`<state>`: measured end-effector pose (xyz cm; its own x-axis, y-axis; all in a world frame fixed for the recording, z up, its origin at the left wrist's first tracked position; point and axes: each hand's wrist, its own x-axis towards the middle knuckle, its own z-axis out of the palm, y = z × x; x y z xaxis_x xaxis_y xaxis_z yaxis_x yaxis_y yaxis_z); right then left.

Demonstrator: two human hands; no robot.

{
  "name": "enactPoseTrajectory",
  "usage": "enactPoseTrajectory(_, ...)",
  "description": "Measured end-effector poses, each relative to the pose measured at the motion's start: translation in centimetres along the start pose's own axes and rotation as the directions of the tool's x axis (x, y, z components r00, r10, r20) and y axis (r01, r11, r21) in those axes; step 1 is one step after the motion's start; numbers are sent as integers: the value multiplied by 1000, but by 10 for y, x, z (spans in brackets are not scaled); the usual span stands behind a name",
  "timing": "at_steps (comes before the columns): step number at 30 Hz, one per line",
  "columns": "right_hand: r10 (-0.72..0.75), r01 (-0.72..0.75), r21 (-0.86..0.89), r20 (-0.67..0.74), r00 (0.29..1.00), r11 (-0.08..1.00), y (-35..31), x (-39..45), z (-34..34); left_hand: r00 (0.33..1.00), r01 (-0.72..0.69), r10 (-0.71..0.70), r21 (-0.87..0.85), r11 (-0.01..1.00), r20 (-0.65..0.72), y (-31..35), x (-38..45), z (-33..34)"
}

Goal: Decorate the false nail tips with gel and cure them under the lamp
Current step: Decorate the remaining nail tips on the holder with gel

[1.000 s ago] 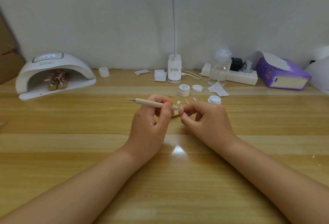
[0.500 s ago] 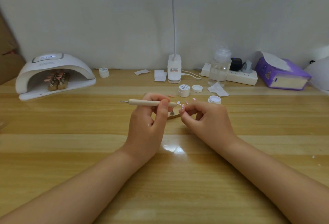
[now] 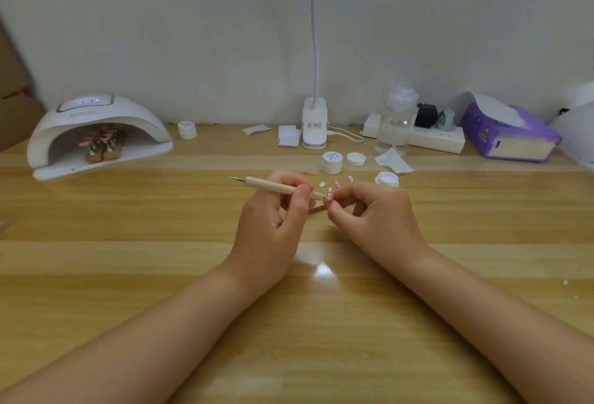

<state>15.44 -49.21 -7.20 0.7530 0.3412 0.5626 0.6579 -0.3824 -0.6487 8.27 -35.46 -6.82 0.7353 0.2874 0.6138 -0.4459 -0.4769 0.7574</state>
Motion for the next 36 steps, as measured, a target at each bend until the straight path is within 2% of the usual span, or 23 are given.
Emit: enactPoseTrajectory(36, -23, 23, -14, -5, 1000, 1000, -1, 0, 0, 999, -31, 31, 16, 999, -13, -1, 1, 0)
